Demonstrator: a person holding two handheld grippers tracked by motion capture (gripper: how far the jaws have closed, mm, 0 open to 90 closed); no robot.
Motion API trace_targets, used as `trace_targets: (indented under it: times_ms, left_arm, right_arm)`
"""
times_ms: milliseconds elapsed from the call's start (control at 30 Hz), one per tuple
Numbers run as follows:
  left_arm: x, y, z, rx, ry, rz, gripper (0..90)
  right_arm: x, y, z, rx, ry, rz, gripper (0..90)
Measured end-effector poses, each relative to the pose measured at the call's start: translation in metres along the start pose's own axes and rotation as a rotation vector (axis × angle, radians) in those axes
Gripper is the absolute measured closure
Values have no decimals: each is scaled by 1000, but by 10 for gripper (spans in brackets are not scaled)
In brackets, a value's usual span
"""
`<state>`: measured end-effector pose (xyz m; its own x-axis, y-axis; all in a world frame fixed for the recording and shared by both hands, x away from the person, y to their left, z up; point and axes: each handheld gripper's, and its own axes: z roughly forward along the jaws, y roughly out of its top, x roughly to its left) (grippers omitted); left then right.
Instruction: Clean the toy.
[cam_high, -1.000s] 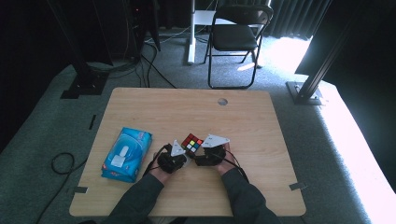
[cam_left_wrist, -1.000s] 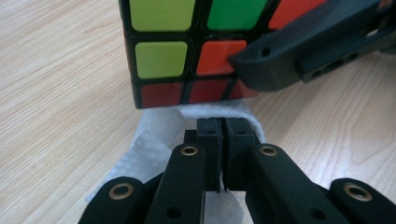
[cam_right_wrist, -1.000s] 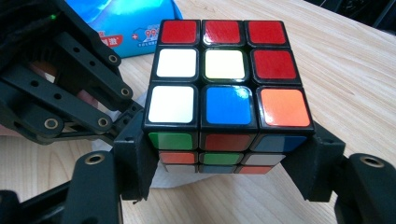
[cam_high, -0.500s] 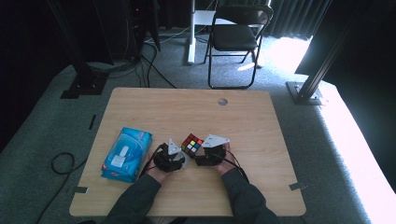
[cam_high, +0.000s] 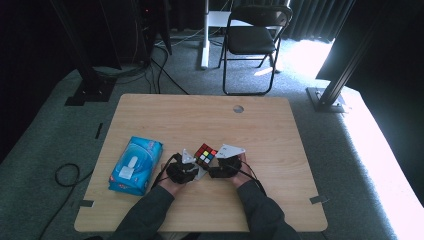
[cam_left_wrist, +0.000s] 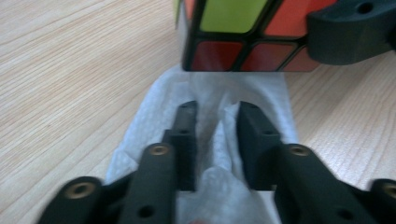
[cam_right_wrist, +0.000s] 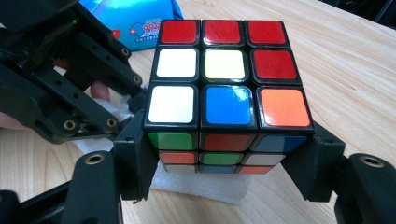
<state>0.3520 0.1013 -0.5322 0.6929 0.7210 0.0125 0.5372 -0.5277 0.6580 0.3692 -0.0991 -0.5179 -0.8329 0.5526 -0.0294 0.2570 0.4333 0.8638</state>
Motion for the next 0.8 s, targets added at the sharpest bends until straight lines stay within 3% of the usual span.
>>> trace_targets:
  times_ms: [200,533,800]
  left_arm:
    - [-1,1,0,-4,3,14,861]
    - [-1,2,-8,-80,17,-7,874]
    - [-4,4,-9,-102,28,-6,875]
  right_arm:
    - [0,0,0,1,0,1,339]
    - [0,-1,1,3,3,7,339]
    - [-1,-1,0,-6,0,11,339]
